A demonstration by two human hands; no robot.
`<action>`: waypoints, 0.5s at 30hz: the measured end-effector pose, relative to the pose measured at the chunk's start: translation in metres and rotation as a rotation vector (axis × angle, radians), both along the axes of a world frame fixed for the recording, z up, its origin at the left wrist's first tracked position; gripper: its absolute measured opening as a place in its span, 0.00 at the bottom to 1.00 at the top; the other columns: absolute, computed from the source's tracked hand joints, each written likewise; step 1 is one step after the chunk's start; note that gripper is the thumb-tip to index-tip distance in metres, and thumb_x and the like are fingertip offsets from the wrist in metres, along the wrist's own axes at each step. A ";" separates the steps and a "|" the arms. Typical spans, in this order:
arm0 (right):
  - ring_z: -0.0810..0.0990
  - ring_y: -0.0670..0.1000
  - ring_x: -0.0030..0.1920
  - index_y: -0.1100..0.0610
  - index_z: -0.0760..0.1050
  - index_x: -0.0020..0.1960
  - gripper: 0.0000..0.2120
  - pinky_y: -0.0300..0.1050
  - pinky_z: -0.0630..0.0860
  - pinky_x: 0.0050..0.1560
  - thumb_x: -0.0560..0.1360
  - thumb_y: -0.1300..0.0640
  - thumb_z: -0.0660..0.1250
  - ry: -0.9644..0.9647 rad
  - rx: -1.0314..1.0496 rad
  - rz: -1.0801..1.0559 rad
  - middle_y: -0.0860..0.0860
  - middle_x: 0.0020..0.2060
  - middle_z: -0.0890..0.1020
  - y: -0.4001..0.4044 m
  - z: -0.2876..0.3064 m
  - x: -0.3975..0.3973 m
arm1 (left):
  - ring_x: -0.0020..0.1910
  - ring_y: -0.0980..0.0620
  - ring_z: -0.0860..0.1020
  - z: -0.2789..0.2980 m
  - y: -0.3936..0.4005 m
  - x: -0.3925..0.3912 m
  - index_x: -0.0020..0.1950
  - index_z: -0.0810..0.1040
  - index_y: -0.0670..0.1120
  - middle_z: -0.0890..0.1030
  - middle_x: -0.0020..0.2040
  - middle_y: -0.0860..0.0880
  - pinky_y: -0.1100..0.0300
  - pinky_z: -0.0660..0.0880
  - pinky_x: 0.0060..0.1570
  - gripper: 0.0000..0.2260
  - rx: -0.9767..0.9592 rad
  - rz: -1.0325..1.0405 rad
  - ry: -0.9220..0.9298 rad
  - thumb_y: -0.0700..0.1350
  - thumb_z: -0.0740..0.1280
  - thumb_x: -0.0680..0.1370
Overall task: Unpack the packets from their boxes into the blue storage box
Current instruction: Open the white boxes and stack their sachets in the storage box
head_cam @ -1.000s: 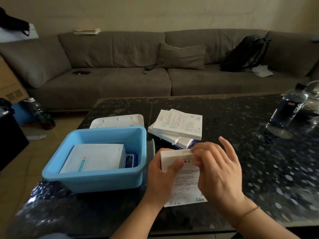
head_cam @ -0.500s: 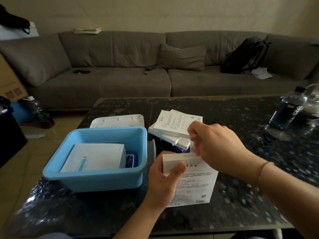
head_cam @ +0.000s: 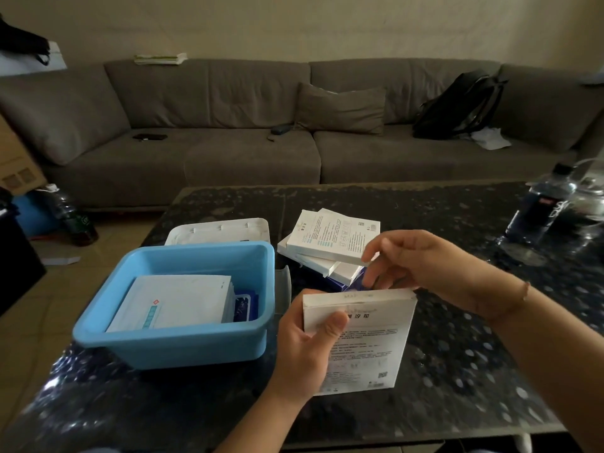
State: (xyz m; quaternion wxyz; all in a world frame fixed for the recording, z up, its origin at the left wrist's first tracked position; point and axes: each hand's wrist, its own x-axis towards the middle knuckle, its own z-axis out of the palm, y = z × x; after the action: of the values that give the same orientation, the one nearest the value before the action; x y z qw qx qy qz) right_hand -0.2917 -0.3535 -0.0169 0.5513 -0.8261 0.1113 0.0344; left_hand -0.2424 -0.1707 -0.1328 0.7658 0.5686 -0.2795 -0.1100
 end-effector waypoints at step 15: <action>0.86 0.49 0.41 0.57 0.82 0.42 0.09 0.41 0.82 0.41 0.65 0.54 0.75 -0.404 -0.155 -0.108 0.50 0.40 0.87 0.008 -0.034 -0.050 | 0.47 0.44 0.84 -0.002 0.001 -0.003 0.50 0.77 0.42 0.84 0.47 0.43 0.60 0.80 0.43 0.25 -0.026 -0.013 -0.024 0.63 0.74 0.69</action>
State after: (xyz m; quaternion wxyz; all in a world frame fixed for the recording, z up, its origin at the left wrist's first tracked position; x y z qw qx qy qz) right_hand -0.3421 -0.3459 -0.0509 0.4983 -0.8489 0.0449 -0.1702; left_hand -0.2451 -0.1693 -0.1350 0.7690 0.5581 -0.2936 -0.1047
